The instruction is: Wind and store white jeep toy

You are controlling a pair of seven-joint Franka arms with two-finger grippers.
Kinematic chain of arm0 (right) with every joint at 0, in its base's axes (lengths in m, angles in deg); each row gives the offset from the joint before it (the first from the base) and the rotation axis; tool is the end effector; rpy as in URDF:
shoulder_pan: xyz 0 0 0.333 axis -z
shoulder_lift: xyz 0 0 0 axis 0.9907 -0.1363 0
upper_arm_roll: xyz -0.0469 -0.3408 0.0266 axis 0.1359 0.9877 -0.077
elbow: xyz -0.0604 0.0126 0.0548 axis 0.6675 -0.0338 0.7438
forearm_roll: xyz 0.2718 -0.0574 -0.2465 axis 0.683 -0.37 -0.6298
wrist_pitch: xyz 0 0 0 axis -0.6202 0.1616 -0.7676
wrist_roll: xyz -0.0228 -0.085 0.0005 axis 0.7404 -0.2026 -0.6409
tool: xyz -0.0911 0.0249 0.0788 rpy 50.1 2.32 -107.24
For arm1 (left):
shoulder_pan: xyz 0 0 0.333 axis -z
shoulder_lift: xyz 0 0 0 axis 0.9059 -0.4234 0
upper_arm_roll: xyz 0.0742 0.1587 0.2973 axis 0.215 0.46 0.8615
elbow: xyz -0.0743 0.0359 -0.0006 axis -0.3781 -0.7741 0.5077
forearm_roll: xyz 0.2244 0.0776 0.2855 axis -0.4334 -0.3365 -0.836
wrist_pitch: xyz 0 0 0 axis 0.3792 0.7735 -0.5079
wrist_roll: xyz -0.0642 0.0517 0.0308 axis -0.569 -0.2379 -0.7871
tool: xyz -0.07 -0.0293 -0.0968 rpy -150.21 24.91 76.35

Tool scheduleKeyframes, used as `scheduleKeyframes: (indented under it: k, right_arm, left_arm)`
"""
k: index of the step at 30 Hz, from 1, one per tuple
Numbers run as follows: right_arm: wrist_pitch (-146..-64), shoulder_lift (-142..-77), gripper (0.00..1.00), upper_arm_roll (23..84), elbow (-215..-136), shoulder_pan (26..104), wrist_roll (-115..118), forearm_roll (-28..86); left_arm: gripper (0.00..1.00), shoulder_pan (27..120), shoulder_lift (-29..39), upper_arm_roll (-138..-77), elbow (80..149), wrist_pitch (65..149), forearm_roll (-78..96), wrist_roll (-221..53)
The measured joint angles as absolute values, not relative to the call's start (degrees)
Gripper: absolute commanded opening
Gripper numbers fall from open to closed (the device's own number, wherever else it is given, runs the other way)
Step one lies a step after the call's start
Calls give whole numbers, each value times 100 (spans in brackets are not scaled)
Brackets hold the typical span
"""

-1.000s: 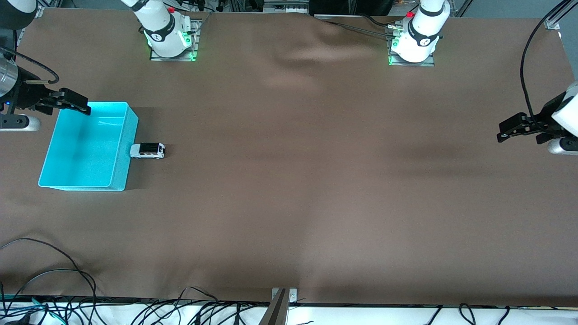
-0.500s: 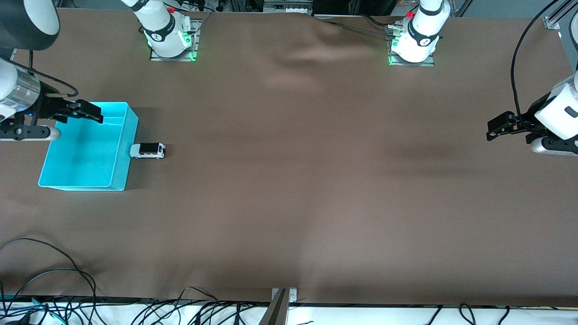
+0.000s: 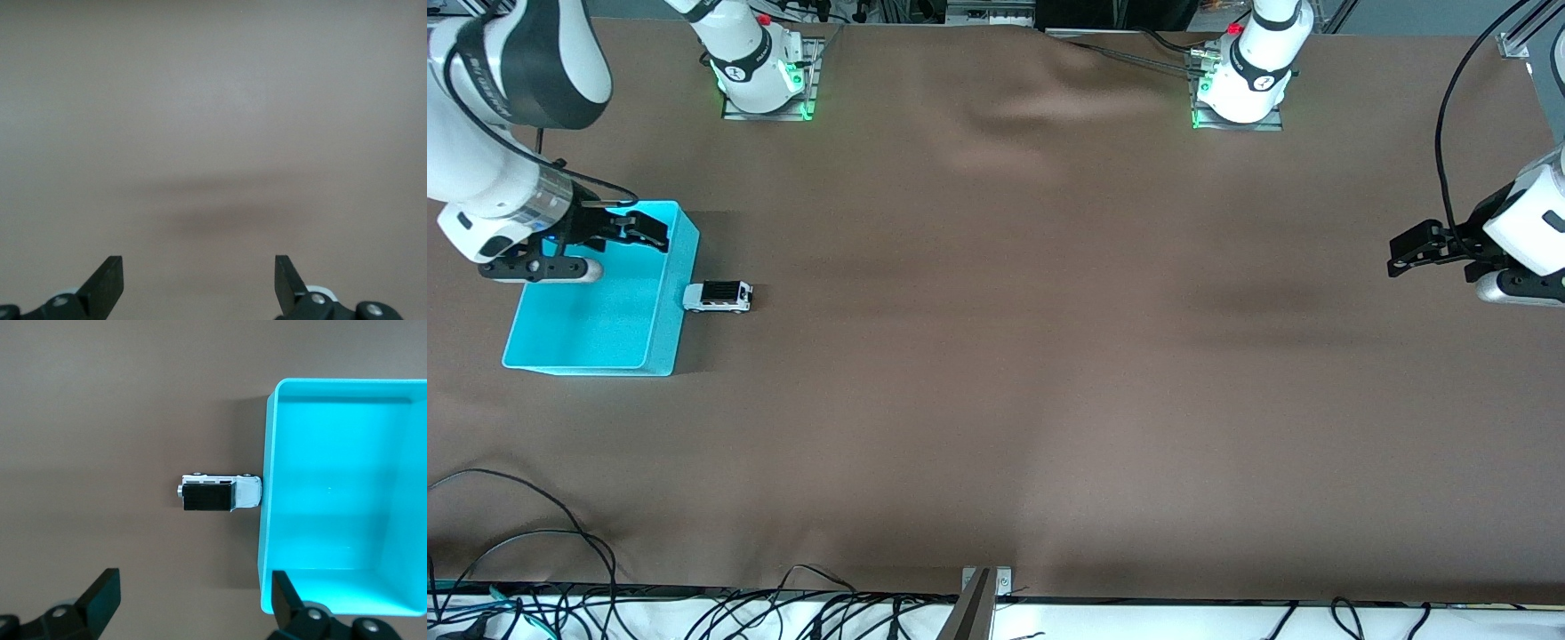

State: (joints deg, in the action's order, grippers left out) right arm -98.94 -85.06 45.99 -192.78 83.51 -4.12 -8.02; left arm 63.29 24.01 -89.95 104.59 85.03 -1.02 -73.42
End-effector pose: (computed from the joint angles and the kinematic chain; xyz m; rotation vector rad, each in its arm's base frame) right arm 0.5166 0.0082 0.4675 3.1339 0.0081 -0.1668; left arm 0.5747 0.0110 0.5815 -3.1262 0.0937 0.0436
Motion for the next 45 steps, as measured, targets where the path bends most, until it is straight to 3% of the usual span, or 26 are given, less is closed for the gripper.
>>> scheduleKeyframes:
  k: [22, 36, 45]
  right_arm:
    - [-11967, -8524, 100, 4571, -21141, 8342, -521, -802]
    - [-13210, -8941, 100, 4555, -21539, 8327, -2583, -796]
    - [-13520, -9246, 100, 4553, -21556, 8320, -3842, -796]
  left_arm:
    - [100, 6329, 2314, -8990, 10491, 8488, -102, -7342]
    - [100, 6329, 2313, -8990, 10492, 8488, -102, -7342]
    - [100, 6329, 2313, -8989, 10493, 8454, -102, -7341]
